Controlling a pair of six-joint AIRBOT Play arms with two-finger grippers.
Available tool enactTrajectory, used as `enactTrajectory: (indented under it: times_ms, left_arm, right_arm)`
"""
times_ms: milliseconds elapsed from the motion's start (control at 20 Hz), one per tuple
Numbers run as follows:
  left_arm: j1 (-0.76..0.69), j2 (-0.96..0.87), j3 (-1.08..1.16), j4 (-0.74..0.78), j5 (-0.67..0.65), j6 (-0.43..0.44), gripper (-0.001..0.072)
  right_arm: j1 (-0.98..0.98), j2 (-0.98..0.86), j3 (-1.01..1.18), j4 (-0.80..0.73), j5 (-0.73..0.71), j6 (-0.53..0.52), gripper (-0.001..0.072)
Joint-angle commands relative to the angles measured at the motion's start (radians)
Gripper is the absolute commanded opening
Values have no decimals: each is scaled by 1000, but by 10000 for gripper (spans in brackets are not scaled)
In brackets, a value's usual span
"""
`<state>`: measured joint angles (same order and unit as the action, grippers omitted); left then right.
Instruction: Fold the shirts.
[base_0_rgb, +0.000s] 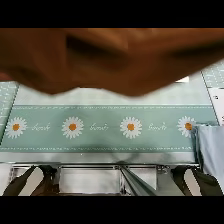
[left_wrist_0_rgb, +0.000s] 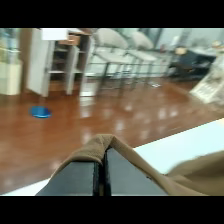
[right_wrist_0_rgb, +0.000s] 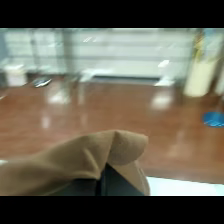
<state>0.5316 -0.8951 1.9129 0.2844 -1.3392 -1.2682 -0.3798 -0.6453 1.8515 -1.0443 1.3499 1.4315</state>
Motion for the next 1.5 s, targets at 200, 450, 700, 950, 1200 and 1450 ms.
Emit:
enactTrajectory:
  times_ms: [200, 450, 700, 950, 1200, 1450]
  left_arm:
    - [-314, 224, 24, 870, -23, -177, 19]
    - [-620, 189, -63, 1212, -84, -246, 19]
    - [-623, 62, -425, 1280, 24, -269, 19]
    - [-623, -225, -643, 1294, 484, -430, 19]
    - [-616, -563, -472, 1276, 598, -537, 20]
    - [-562, -729, -351, 1058, 492, -536, 22]
  right_arm:
    - [1, 108, -39, -162, 148, 65, 21]
    - [0, 106, -288, -85, 150, 97, 21]
    - [2, 52, -711, 106, 24, 10, 21]
    - [19, -292, -864, 355, -183, -222, 21]
    - [160, -777, -636, 442, -361, -284, 22]
    - [190, -1089, -336, 473, -439, -108, 64]
